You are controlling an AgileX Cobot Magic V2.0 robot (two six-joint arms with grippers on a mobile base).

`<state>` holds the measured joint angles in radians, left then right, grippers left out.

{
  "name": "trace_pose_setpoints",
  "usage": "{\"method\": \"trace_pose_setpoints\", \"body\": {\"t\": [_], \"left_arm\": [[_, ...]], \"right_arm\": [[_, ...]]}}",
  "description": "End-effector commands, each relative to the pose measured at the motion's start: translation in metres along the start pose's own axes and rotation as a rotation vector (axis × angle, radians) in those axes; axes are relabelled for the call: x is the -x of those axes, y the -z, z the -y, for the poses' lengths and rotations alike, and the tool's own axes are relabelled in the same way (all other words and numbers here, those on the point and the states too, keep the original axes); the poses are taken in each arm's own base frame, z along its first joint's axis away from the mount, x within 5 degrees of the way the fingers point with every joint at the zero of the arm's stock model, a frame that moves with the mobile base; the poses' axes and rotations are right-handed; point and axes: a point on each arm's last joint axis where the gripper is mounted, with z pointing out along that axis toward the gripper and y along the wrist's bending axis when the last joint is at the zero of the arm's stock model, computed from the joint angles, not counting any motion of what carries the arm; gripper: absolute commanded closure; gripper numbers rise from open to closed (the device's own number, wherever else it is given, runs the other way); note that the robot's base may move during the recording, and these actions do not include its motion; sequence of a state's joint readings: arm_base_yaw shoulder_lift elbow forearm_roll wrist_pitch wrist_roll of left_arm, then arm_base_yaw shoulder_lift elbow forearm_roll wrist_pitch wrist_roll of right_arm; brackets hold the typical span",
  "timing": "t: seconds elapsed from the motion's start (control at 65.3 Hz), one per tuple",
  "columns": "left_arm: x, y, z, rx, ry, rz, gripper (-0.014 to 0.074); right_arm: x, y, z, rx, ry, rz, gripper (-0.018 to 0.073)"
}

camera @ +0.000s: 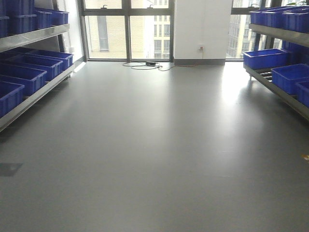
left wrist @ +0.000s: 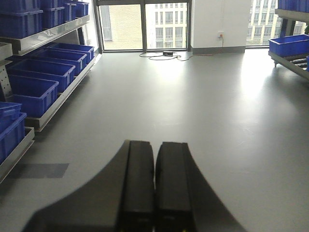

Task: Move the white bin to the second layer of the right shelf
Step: 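Drive the base past the racks toward the roller shelf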

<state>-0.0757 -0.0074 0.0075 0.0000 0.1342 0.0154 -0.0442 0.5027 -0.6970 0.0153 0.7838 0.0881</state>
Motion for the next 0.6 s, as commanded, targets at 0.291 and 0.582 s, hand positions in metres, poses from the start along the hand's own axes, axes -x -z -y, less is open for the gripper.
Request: {"method": "trace_pose_setpoints", "body": {"t": [0.291, 0.582], "left_arm": [[-0.0037, -0.0006, 0.0003, -0.003, 0.003, 0.065, 0.0512], [-0.0037, -0.0006, 0.0003, -0.003, 0.003, 0.065, 0.0512]], "right_arm": [[0.0154, 0.0056, -0.0013, 0.009, -0.002, 0.116, 0.0503], [0.0154, 0.0053, -0.0013, 0.009, -0.002, 0.116, 0.0503]]}}
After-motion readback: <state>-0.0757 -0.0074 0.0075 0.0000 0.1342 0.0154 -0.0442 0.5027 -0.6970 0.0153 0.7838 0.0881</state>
